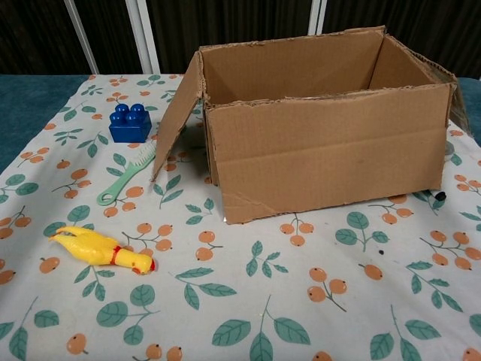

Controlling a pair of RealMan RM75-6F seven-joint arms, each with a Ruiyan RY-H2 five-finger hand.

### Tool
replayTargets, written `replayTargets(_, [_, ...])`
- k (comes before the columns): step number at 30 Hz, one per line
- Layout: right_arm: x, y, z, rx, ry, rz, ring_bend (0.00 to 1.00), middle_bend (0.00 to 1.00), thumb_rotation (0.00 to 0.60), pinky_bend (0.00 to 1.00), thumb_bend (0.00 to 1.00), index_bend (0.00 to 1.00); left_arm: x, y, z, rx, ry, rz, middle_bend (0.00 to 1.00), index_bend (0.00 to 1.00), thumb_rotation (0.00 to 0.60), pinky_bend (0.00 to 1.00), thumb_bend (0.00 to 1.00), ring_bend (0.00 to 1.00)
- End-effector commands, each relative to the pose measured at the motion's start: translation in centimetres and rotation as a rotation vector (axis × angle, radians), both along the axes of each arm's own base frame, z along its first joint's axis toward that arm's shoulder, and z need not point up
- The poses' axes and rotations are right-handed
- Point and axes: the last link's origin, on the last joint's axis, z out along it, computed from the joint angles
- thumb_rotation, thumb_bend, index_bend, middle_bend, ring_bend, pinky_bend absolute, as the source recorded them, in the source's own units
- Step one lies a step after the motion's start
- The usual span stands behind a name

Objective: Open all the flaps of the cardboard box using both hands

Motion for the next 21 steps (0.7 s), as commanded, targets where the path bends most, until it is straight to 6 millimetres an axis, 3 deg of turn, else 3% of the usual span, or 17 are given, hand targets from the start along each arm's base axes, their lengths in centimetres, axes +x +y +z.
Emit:
replayTargets(1, [-3.0, 5.7, -1.3, -0.115, -0.378, -0.046, 0.00, 0.00, 0.600, 0.20, 0.23, 0.00, 0.0, -0.3, 0.0, -0.004, 0.044, -0.004, 0.00, 0.00, 0.600, 0.02, 0.05, 0.00])
replayTargets(12, [-8.1, 13.9, -2.6, -0.237, -0.568, -0.094, 0.00, 0.00, 0.600, 0.20, 0.21, 0.00, -0.6, -1.8, 0.0, -0.009, 0.133, 0.016, 0.00, 0.00, 0.600, 0.00, 0.03, 0.00])
replayTargets(16, [-9.5, 15.4, -3.2, -0.249, -0.546, -0.071, 0.00, 0.00, 0.600, 0.20, 0.21, 0.00, -0.5, -1.6, -0.1, 0.000, 0.125, 0.007, 0.00, 0.00, 0.600, 0.00, 0.03, 0.00])
replayTargets(21, [-10.5, 15.8, -3.5, -0.278, -0.547, 0.009, 0.00, 0.00, 0.600, 0.20, 0.21, 0.00, -0.2, -1.6, -0.3, 0.001, 0.109, -0.002, 0.00, 0.00, 0.600, 0.00, 0.03, 0.00])
